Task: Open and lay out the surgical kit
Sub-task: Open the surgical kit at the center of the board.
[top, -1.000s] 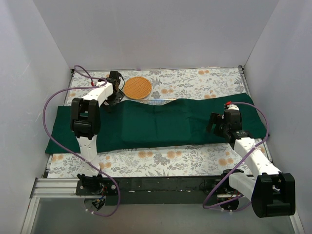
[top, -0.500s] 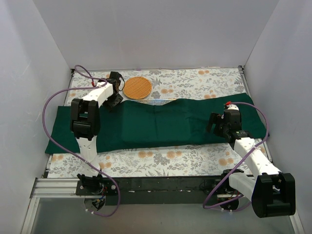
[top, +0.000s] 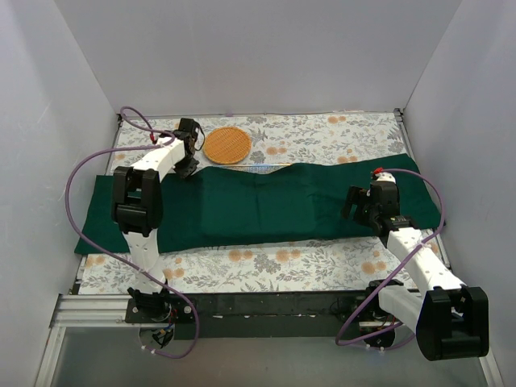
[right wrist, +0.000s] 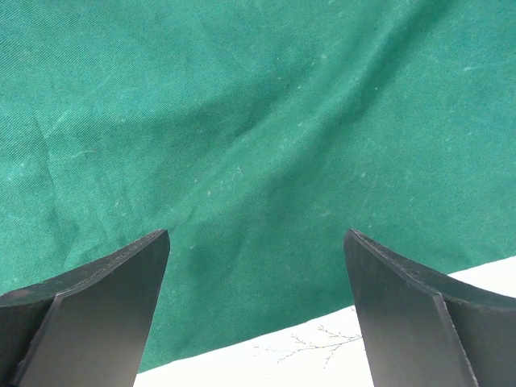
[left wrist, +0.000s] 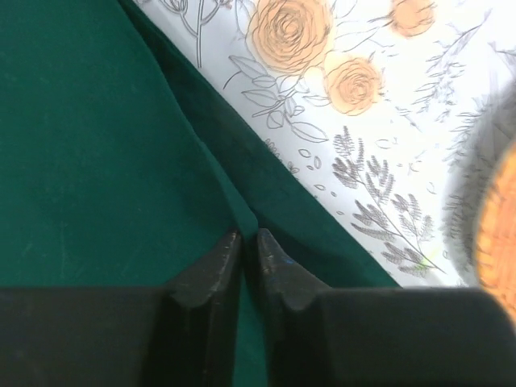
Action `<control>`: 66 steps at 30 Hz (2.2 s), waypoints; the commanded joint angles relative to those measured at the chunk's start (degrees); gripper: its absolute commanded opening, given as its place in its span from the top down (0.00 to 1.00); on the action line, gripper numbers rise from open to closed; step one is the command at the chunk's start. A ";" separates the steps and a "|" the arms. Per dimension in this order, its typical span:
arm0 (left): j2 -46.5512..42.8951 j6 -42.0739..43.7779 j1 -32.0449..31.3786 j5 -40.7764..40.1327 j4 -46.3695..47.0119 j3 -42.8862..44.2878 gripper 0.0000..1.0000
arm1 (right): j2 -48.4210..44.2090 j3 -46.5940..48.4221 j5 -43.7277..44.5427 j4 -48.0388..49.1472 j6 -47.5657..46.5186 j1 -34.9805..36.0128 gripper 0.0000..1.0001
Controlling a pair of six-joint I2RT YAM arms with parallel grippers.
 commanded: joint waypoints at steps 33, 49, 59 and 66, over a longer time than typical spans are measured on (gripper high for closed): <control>-18.00 10.78 -0.26 -2.32 14.08 -15.48 1.00 | 52.56 58.85 15.45 -13.97 8.39 10.88 0.02; -18.97 10.69 -0.09 -1.44 14.25 -15.74 1.00 | 59.35 60.74 15.18 -16.81 9.80 12.29 0.09; -19.06 10.60 -0.18 -1.09 14.25 -15.74 1.00 | 55.56 56.51 15.54 -15.13 9.45 12.37 0.26; -19.32 10.86 -0.18 -1.96 14.34 -15.83 1.00 | 53.89 55.45 16.06 -14.60 9.10 12.29 0.42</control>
